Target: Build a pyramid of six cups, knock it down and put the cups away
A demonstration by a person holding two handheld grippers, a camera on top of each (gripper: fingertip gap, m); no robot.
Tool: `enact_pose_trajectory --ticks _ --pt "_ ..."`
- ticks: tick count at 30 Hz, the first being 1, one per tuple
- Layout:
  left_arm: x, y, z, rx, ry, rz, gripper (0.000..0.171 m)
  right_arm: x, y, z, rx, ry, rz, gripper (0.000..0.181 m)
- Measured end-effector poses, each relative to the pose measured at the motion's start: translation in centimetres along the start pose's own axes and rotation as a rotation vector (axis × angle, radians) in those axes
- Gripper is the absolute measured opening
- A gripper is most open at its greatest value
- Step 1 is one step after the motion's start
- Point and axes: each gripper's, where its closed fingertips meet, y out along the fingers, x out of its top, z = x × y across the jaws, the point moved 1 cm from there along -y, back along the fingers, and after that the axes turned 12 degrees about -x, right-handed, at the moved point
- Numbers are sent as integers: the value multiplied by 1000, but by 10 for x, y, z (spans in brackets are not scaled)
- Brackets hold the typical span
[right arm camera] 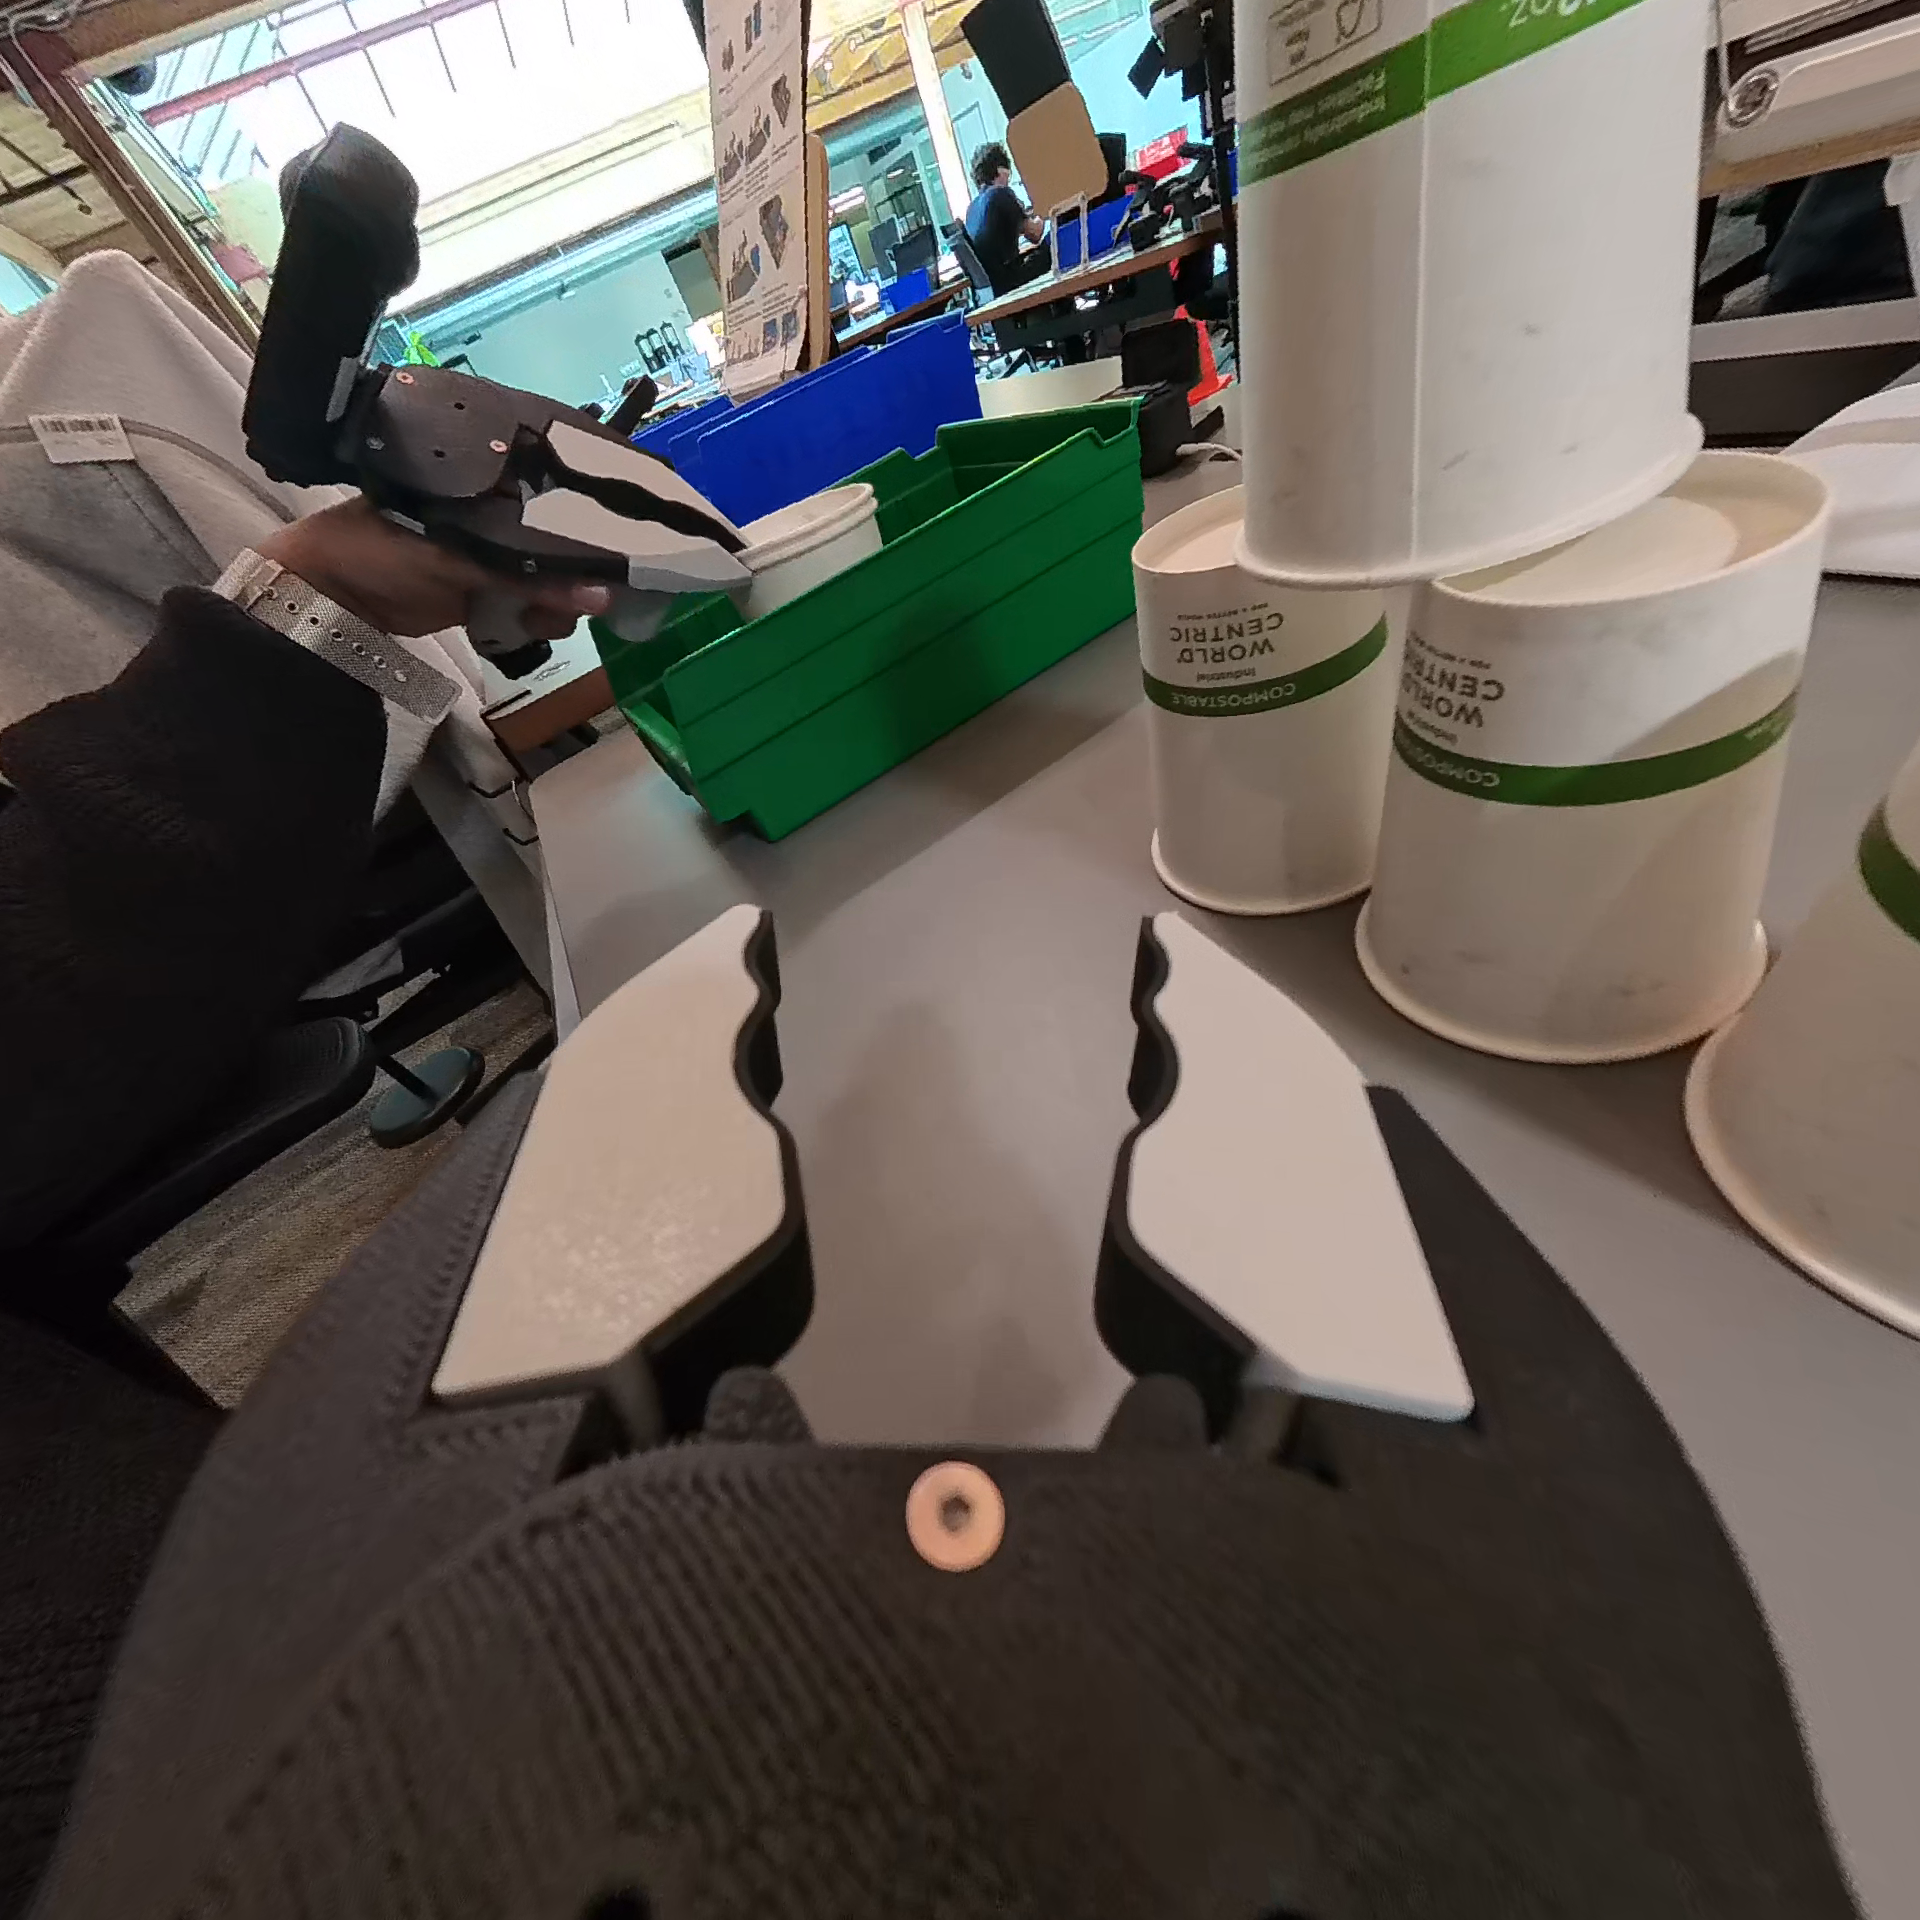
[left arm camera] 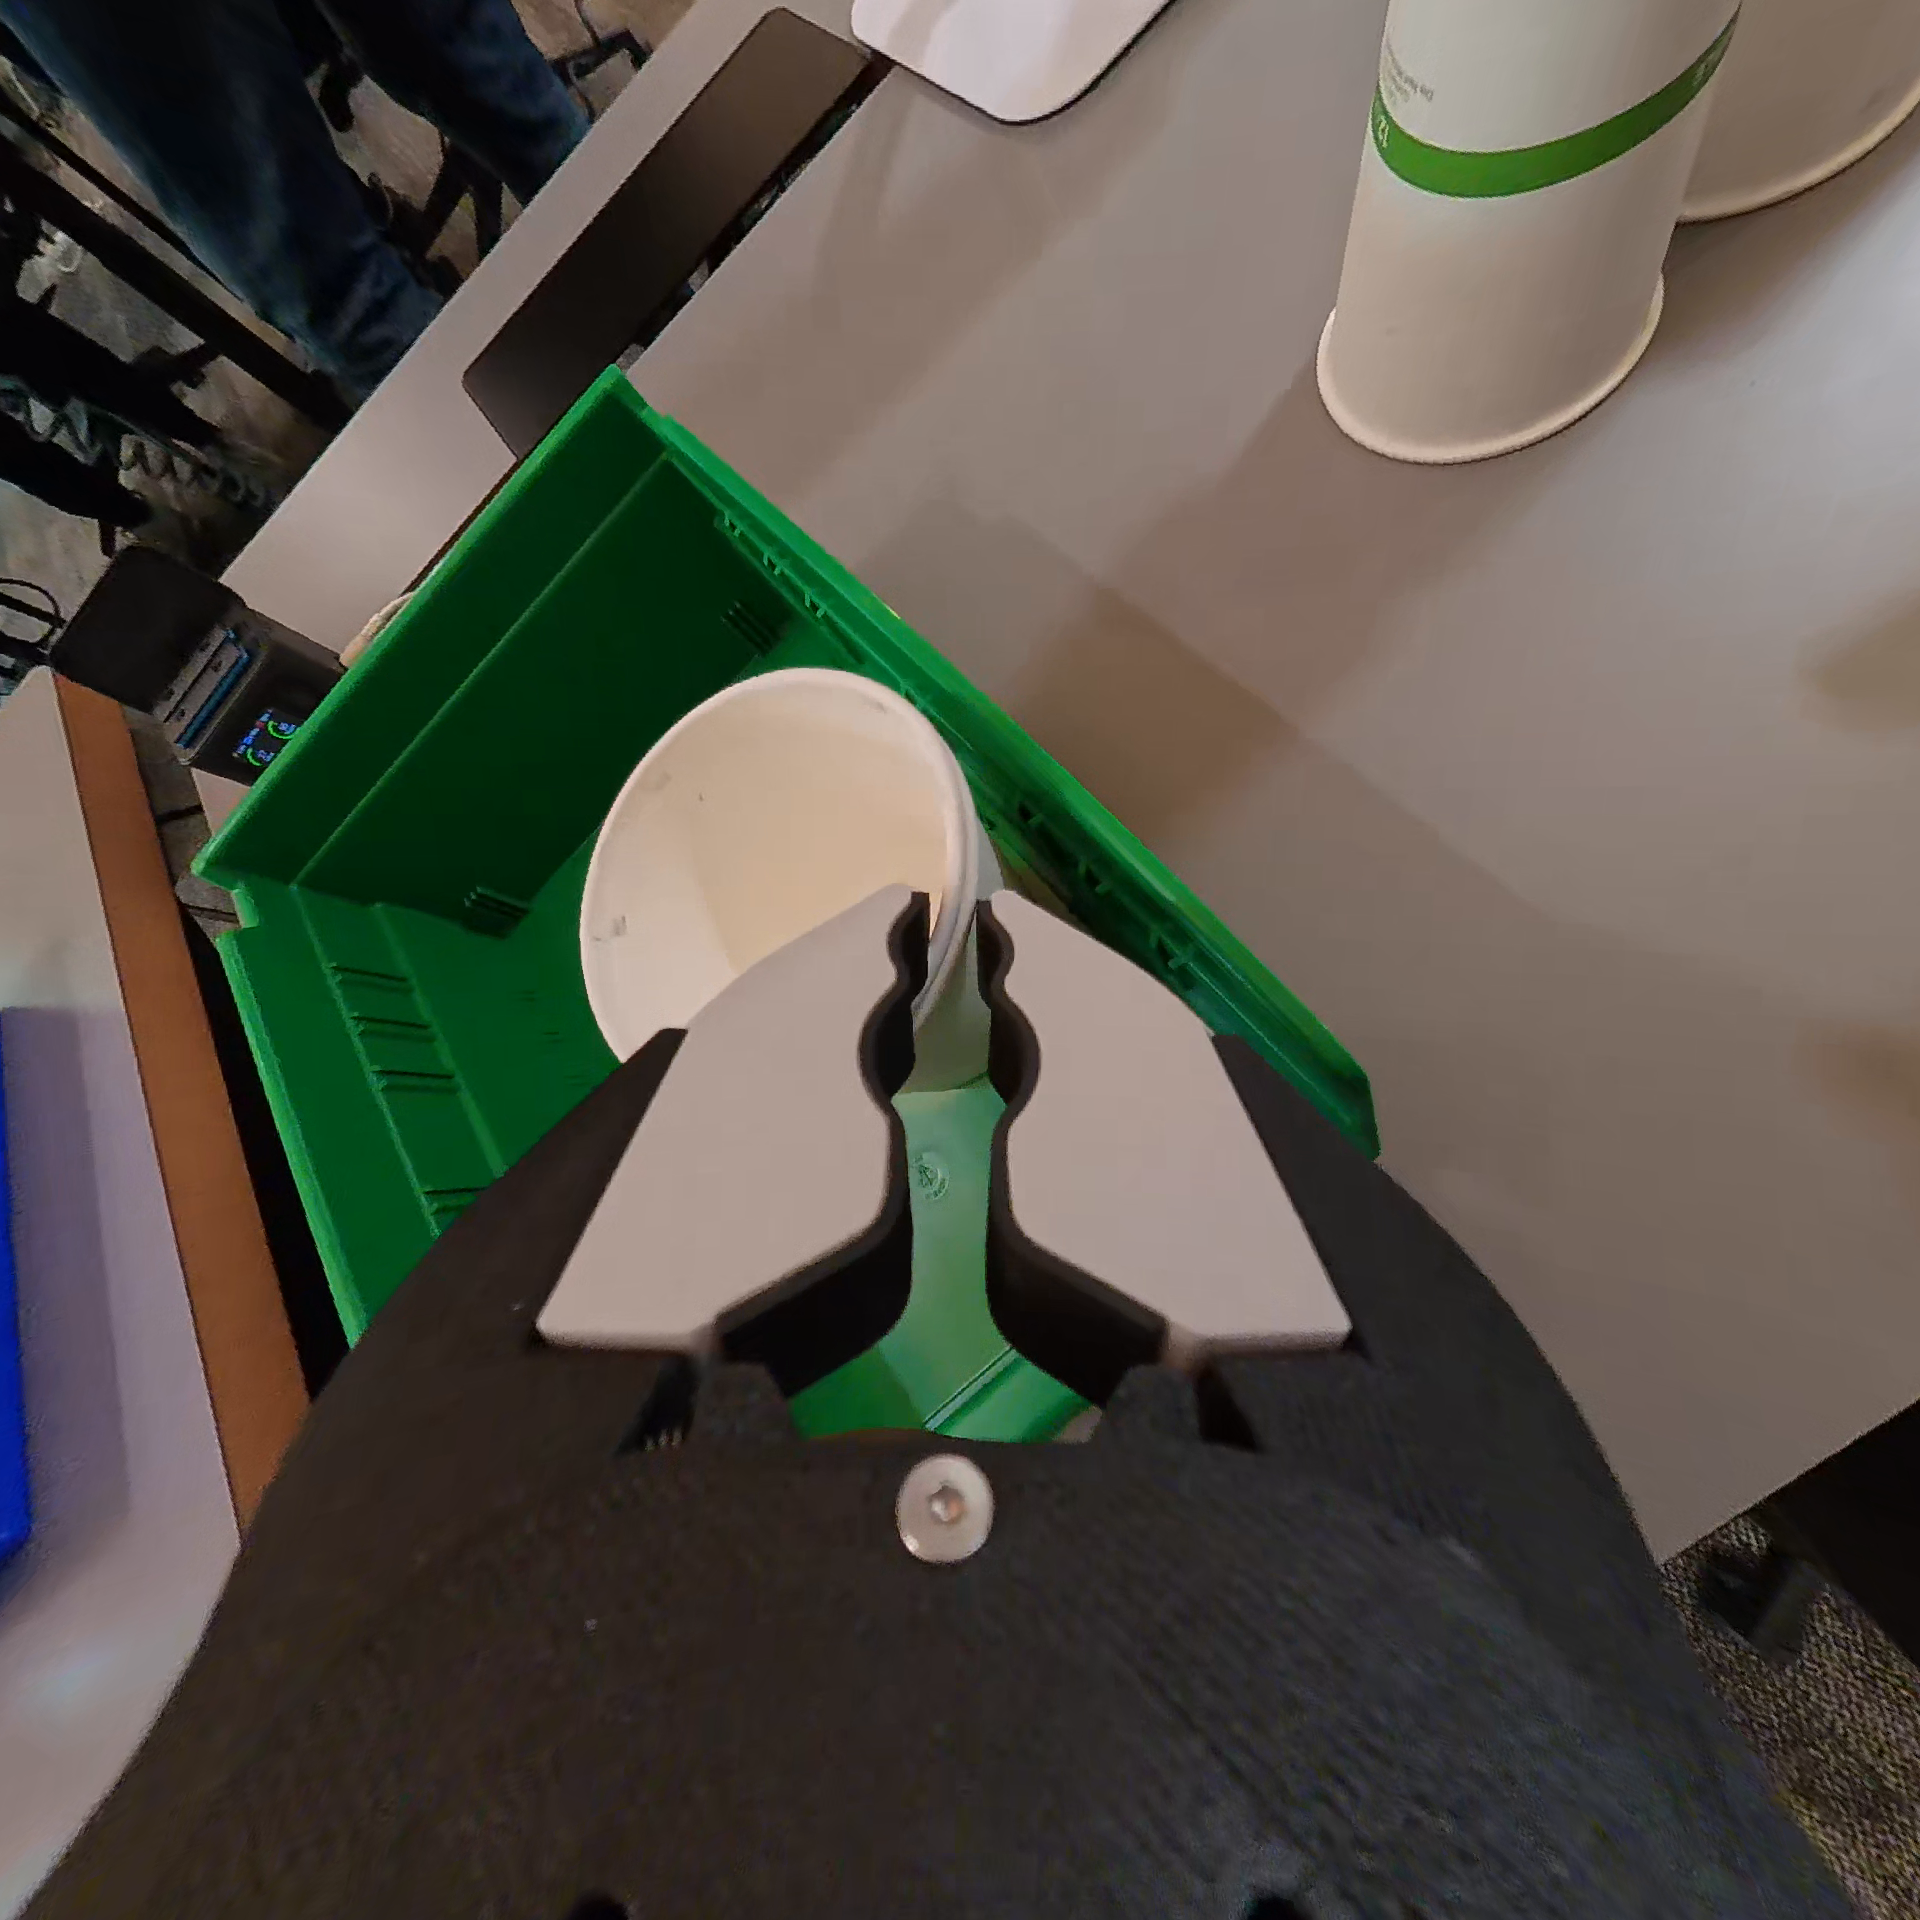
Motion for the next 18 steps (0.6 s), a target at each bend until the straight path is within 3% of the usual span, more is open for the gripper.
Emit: enact_pose_trajectory --ticks 18 --pt "-2 1 -11 -61 -1 19 9 -2 1 -1 9 34 13 66"
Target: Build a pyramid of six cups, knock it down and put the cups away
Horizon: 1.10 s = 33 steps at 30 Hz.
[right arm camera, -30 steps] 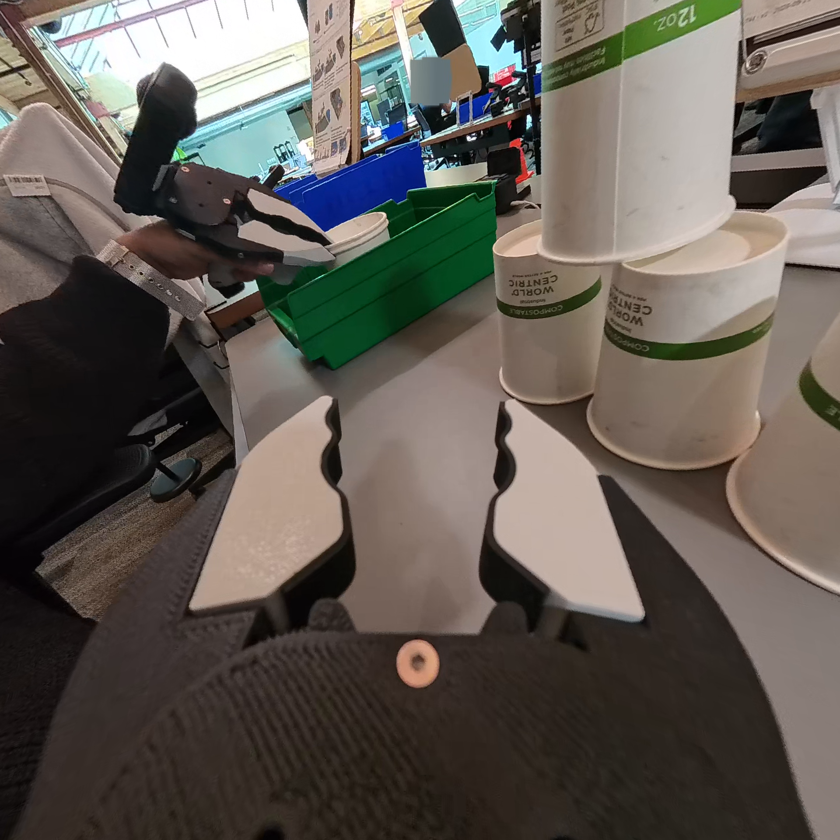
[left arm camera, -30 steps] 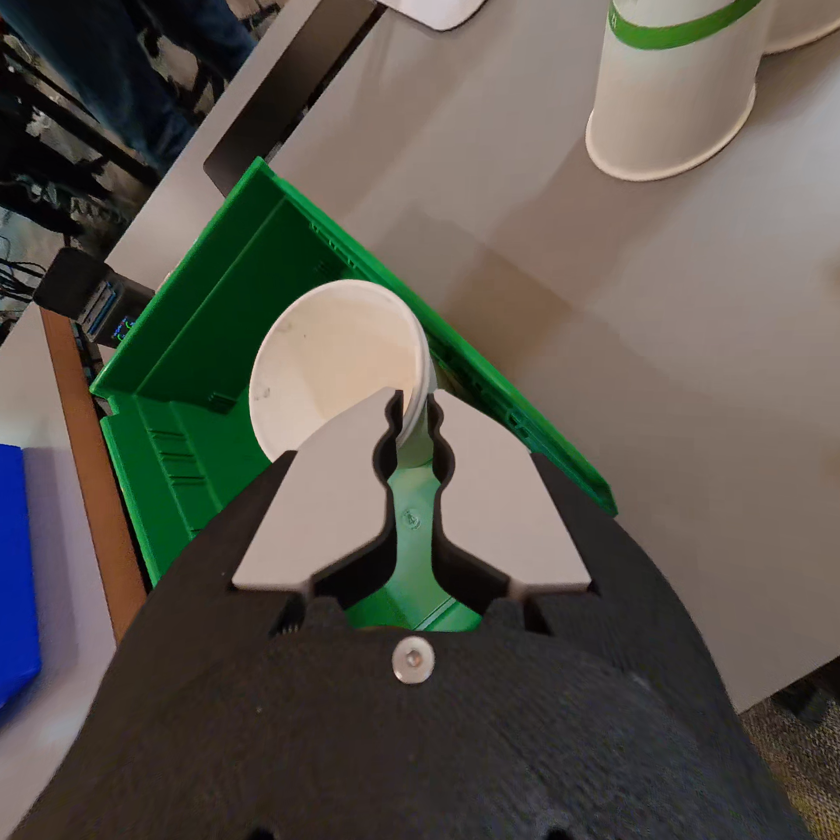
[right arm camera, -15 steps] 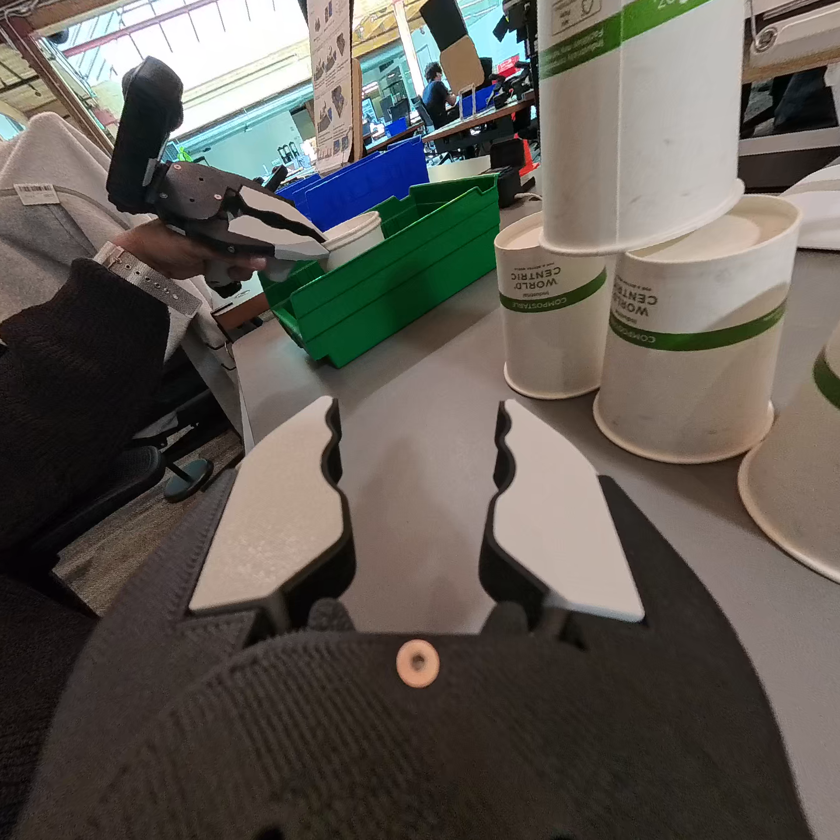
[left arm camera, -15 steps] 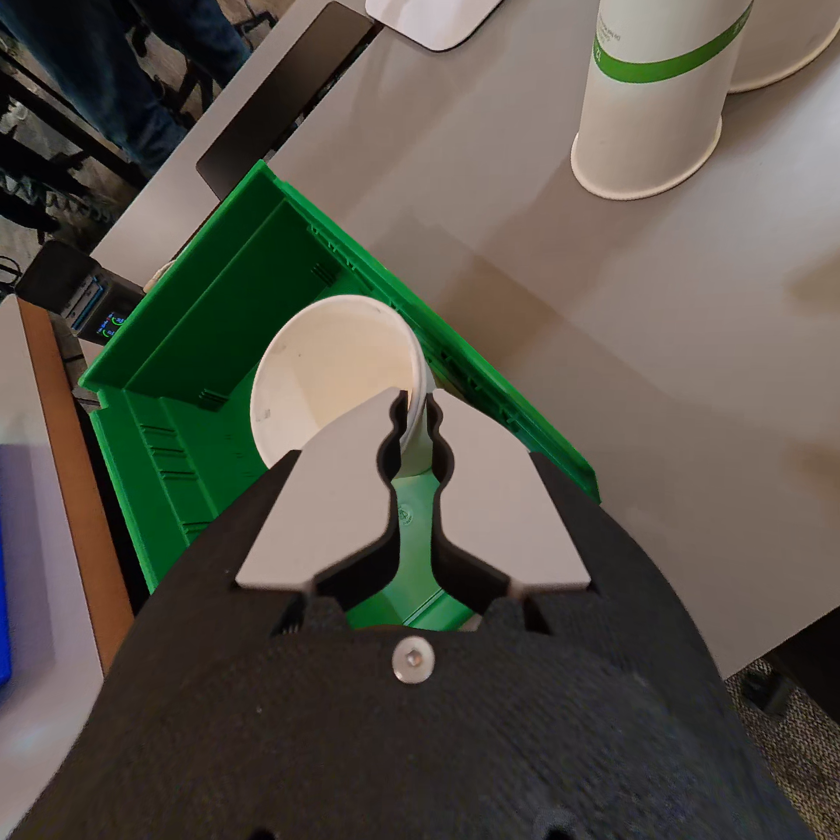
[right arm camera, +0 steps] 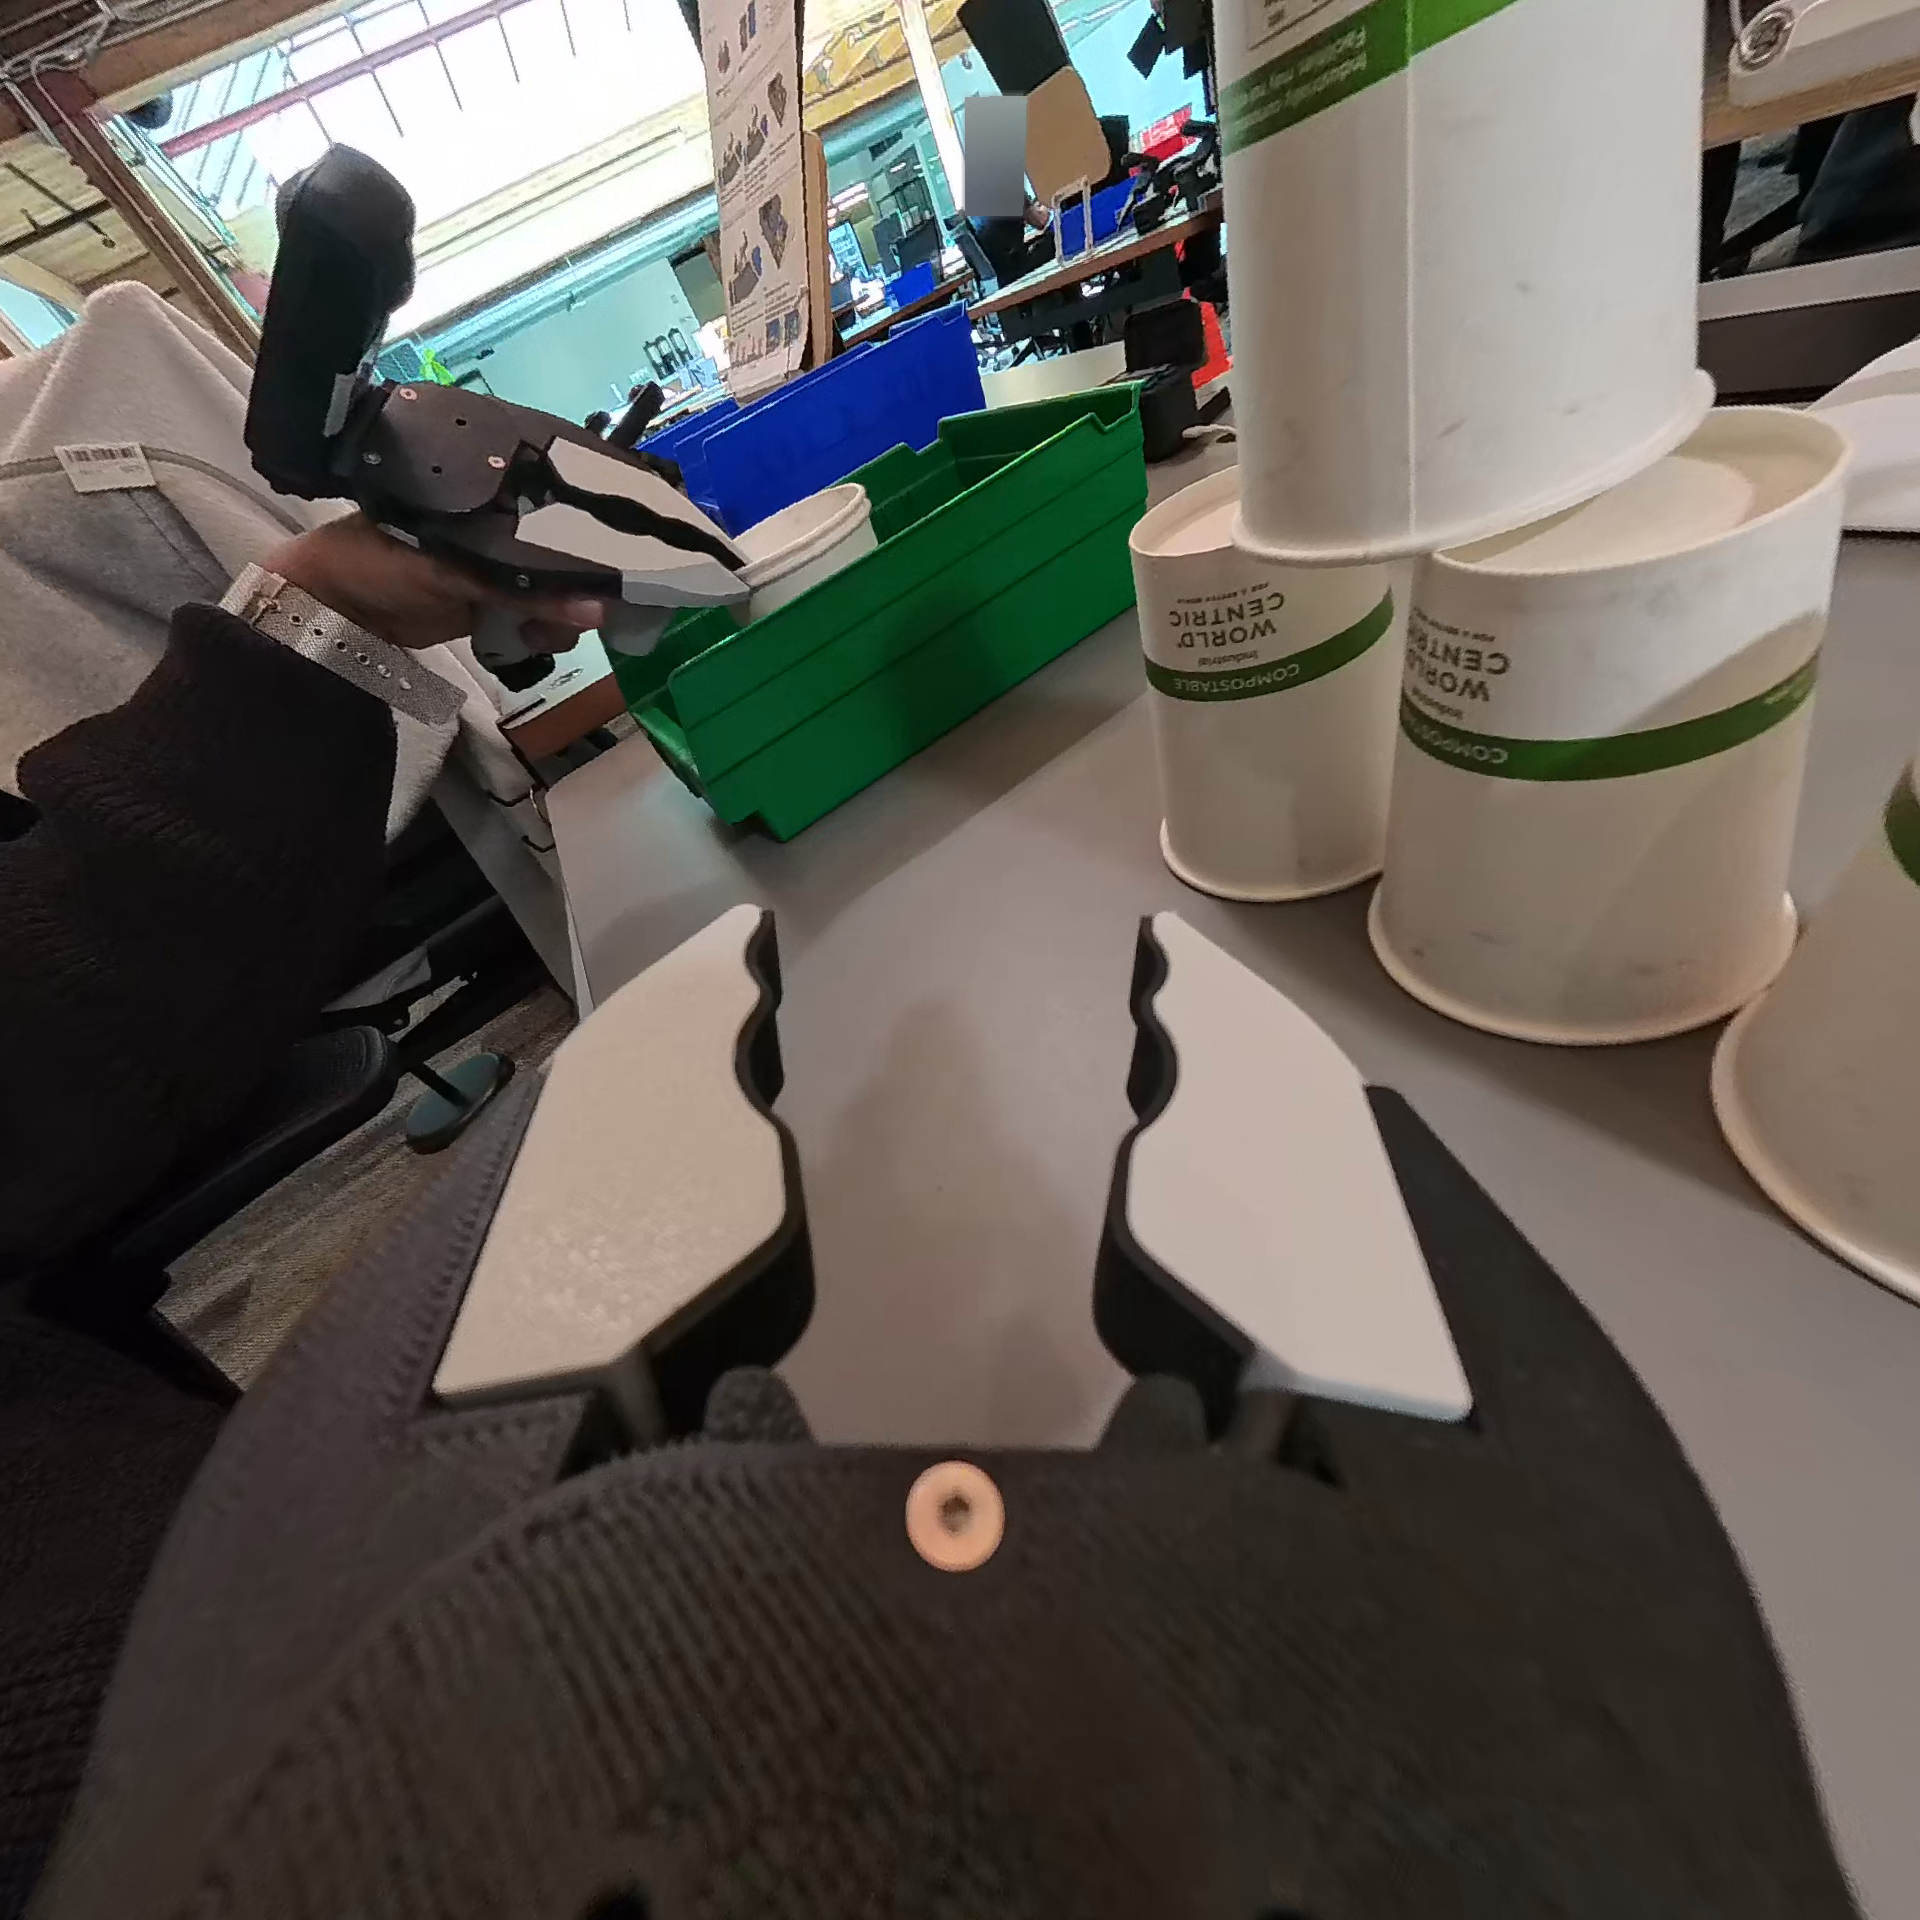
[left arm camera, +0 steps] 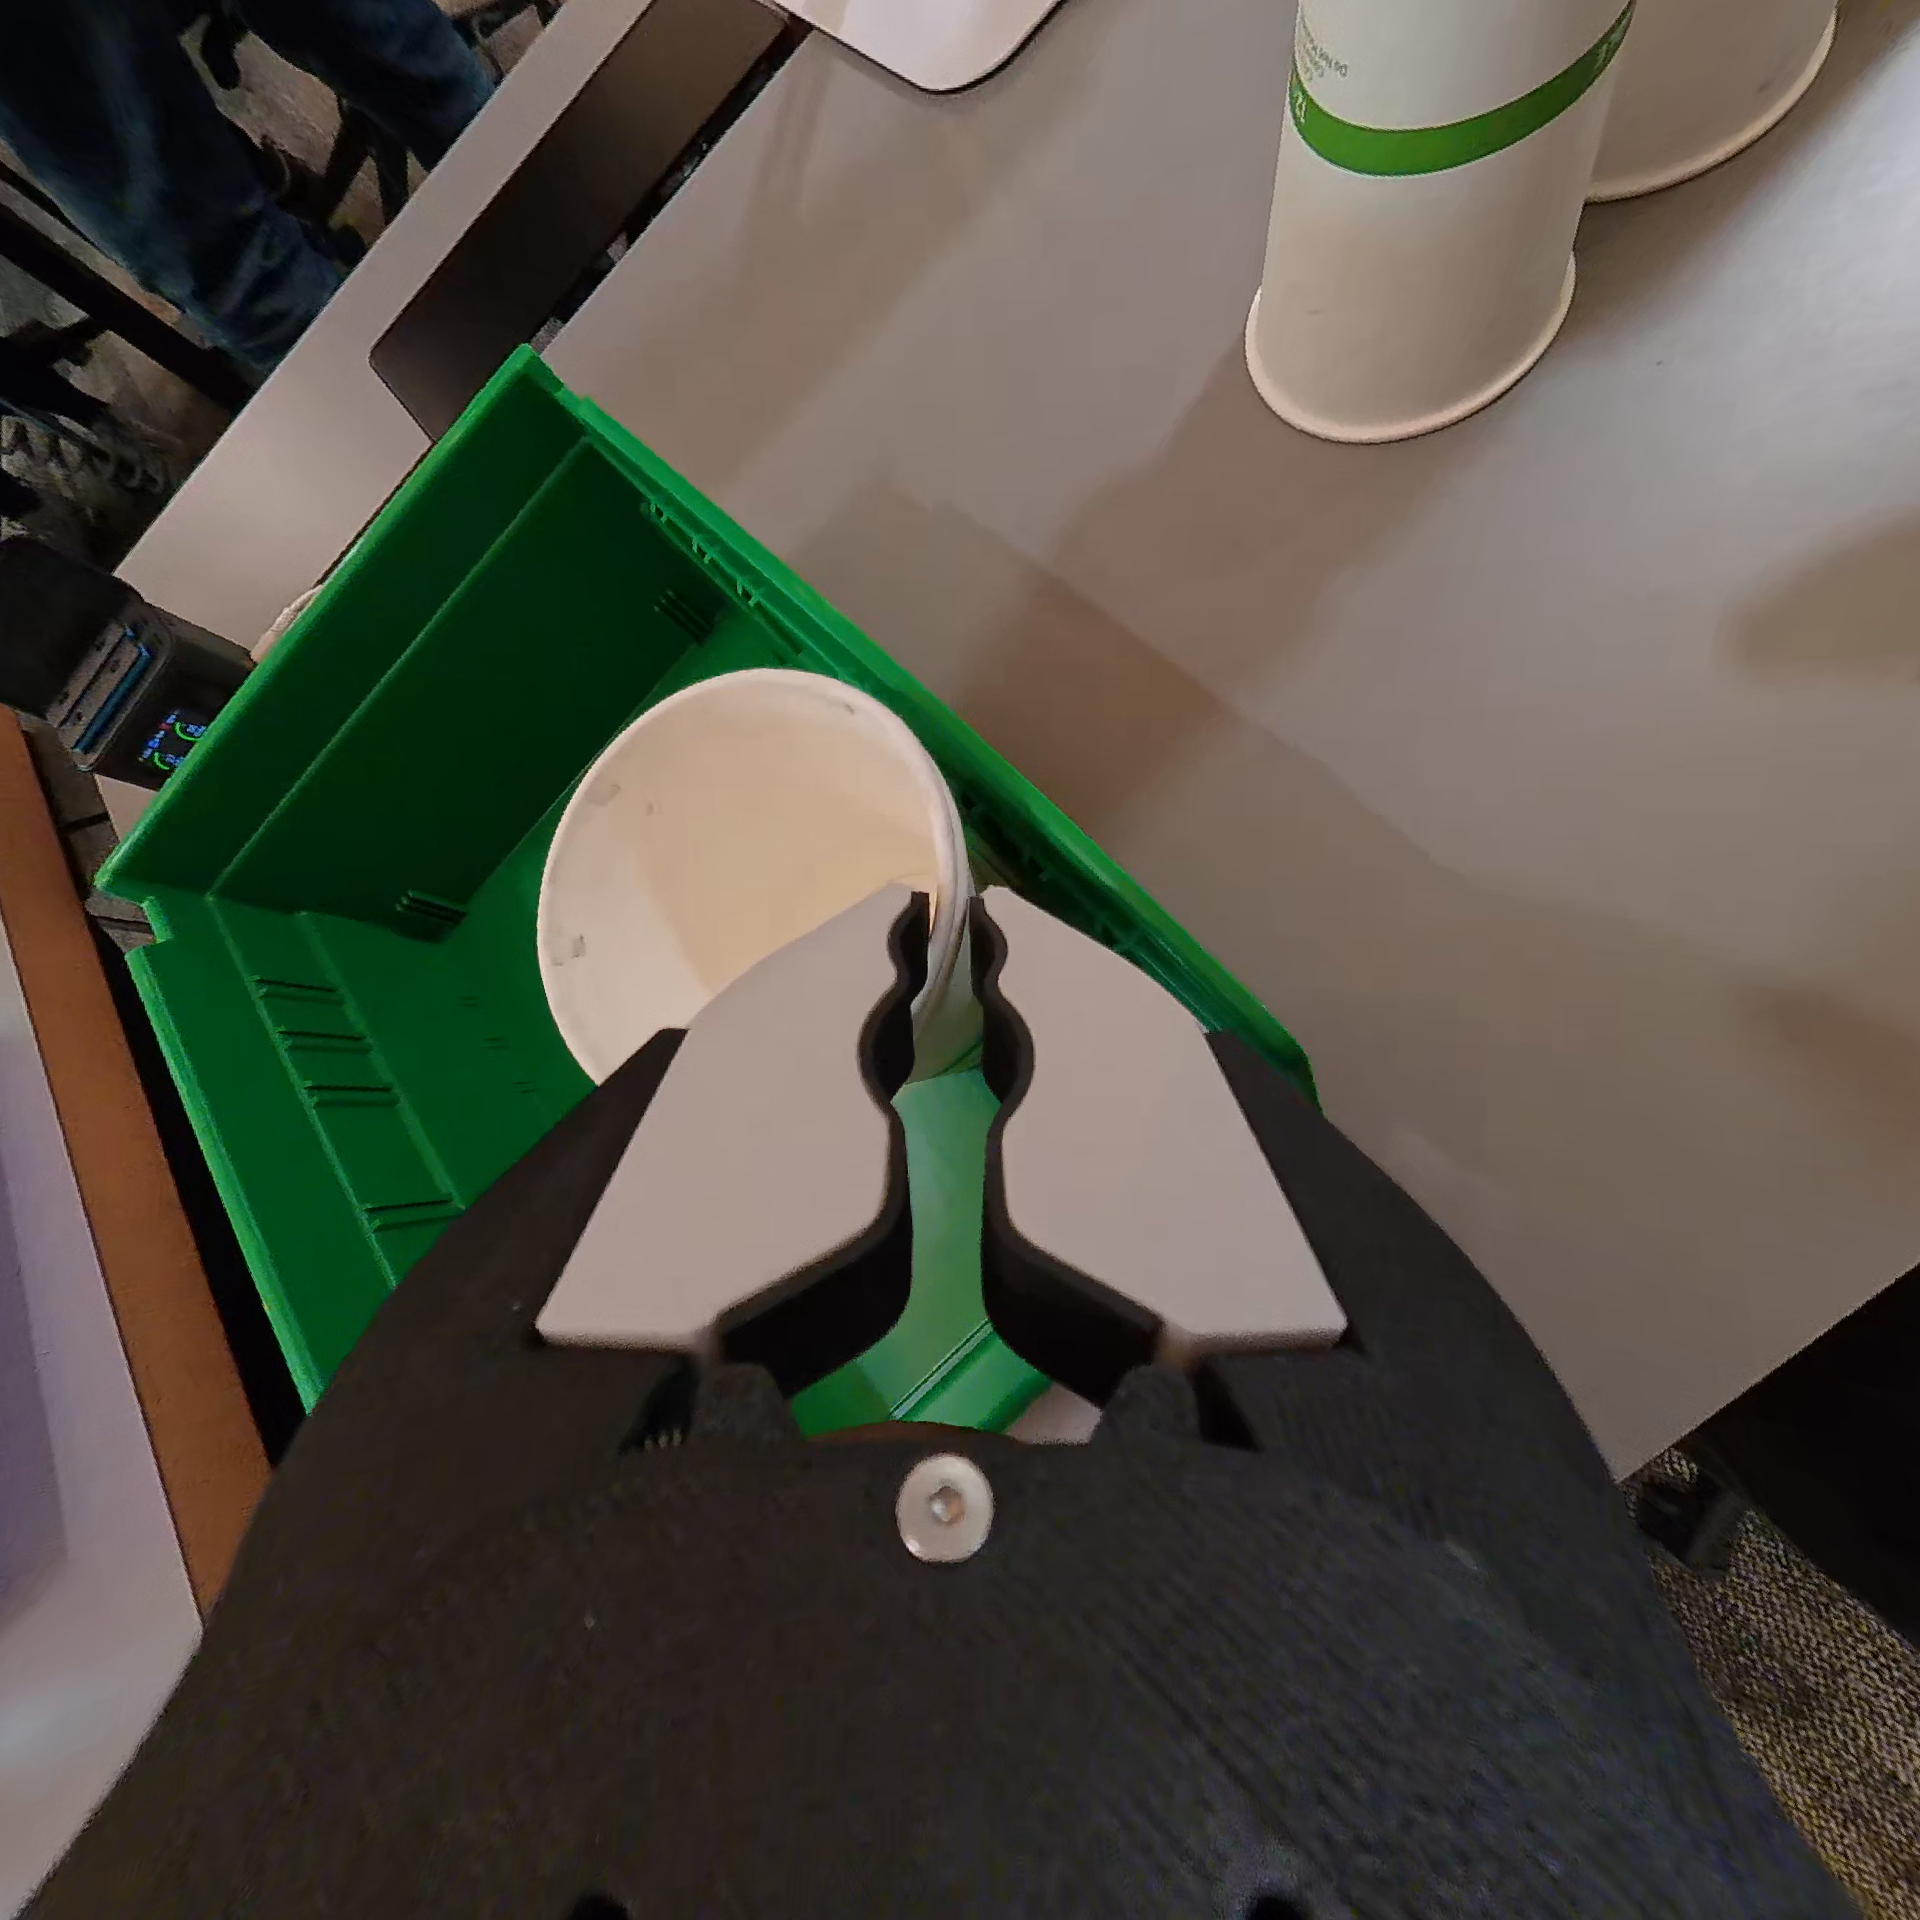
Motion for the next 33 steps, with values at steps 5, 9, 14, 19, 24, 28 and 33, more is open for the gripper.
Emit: enact_pose_trajectory --ticks 5,9,14,19,24,28,33 --pt "3 -2 -2 -10 -4 -12 11 0 0 0 3 10 3 66" --pt "2 -2 -1 -3 -2 -9 8 -1 0 -1 5 18 5 66" --pt "3 -2 2 9 -17 -9 6 -1 0 -1 8 30 6 65" --pt "3 -4 8 38 -24 -15 6 0 0 -1 13 46 7 65" --pt "6 -8 9 43 -21 -36 6 0 0 -2 19 69 9 64" --pt "10 -12 15 85 -18 -49 6 -2 0 -2 11 54 17 64" --pt "19 -23 23 148 -9 -96 6 -7 2 2 -6 -41 34 62"
